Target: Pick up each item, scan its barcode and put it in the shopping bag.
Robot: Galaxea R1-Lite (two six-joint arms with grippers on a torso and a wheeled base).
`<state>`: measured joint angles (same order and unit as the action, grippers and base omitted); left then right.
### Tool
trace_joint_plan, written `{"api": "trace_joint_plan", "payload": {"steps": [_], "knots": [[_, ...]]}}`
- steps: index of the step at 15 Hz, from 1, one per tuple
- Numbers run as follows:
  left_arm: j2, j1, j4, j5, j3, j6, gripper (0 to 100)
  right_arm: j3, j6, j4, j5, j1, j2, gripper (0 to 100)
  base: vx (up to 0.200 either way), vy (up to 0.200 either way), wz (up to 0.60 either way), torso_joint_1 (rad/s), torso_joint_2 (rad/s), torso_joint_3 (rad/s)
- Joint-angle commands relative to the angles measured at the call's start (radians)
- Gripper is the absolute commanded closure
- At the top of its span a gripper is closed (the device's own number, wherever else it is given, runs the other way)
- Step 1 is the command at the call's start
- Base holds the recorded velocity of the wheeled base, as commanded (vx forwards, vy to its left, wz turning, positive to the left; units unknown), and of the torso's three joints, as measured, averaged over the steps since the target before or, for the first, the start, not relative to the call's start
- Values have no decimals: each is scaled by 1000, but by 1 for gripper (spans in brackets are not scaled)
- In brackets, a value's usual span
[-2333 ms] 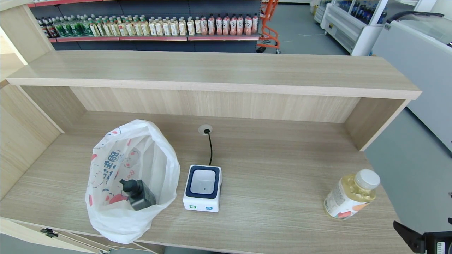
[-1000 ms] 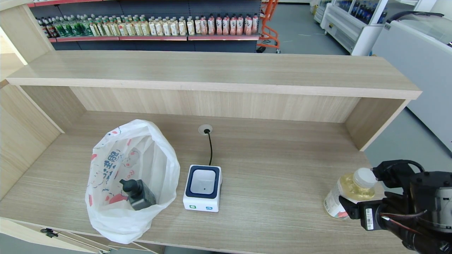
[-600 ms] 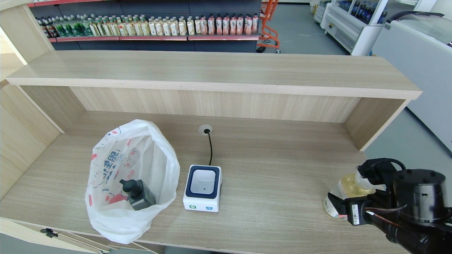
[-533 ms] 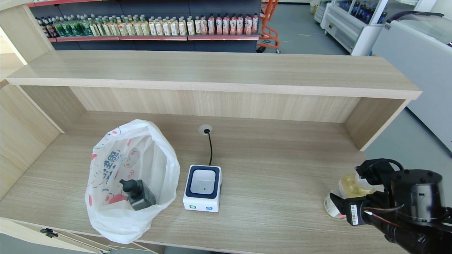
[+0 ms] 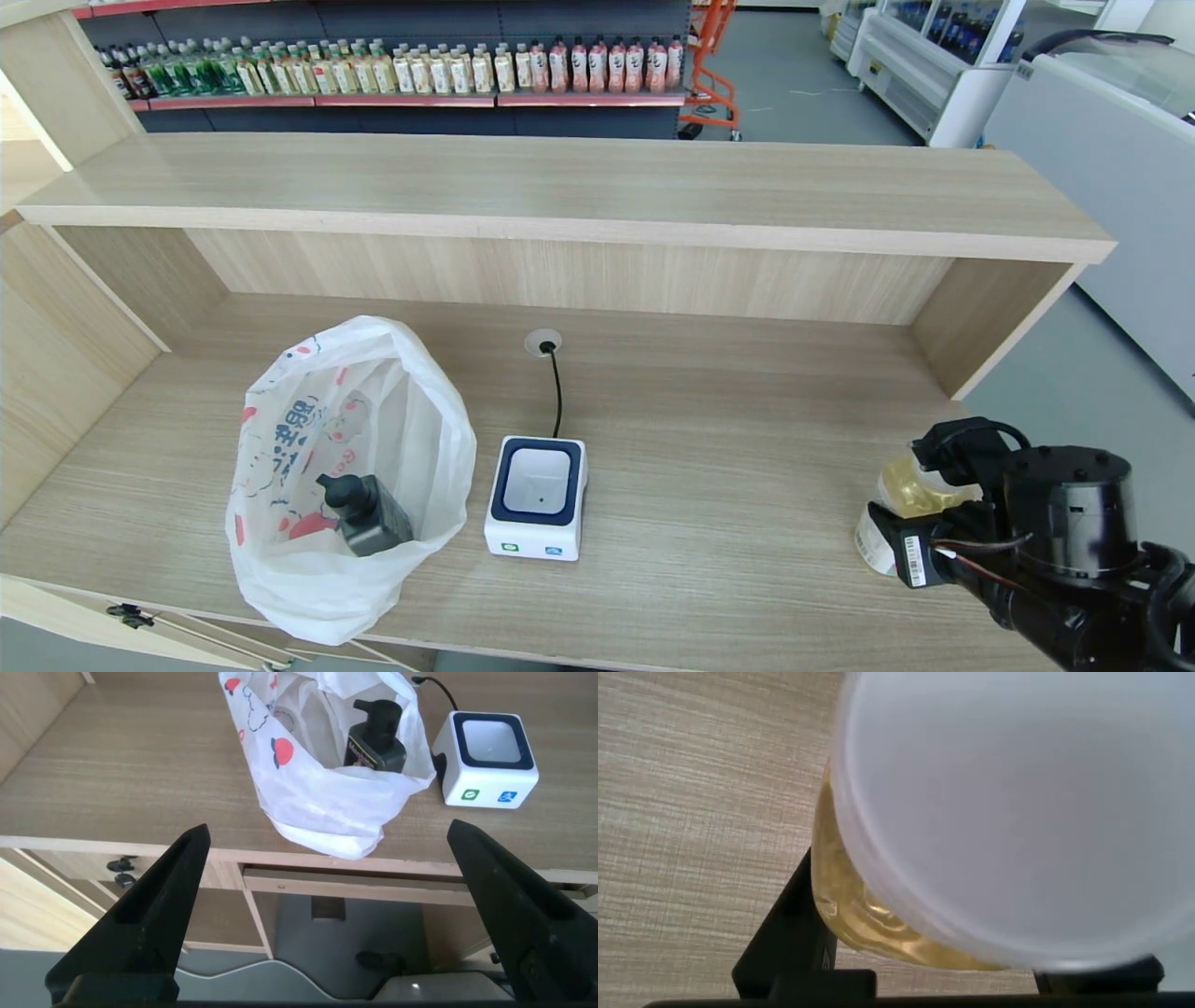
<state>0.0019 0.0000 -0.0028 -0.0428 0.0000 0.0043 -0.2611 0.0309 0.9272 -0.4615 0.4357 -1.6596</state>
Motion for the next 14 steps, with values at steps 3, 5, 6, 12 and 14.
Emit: {"api": "trace_joint_plan", "payload": {"steps": [3, 5, 6, 12, 14], "knots": [[0, 0, 0, 0, 0, 0, 0, 2, 6, 24, 0, -5, -19, 100, 0, 0, 0, 0, 0, 0], [0, 0, 0, 0, 0, 0, 0, 0, 14, 58, 6, -20, -40, 100, 0, 0, 0, 0, 0, 0], [0, 0, 0, 0, 0, 0, 0, 0, 15, 74, 20, -31, -49, 100, 0, 0, 0, 0, 0, 0], [0, 0, 0, 0, 0, 0, 0, -32, 32, 148, 152, -65, -121, 100, 0, 0, 0, 0, 0, 0], [0, 0, 0, 0, 0, 0, 0, -30, 34, 219, 159, -69, -164, 100, 0, 0, 0, 0, 0, 0]]}}
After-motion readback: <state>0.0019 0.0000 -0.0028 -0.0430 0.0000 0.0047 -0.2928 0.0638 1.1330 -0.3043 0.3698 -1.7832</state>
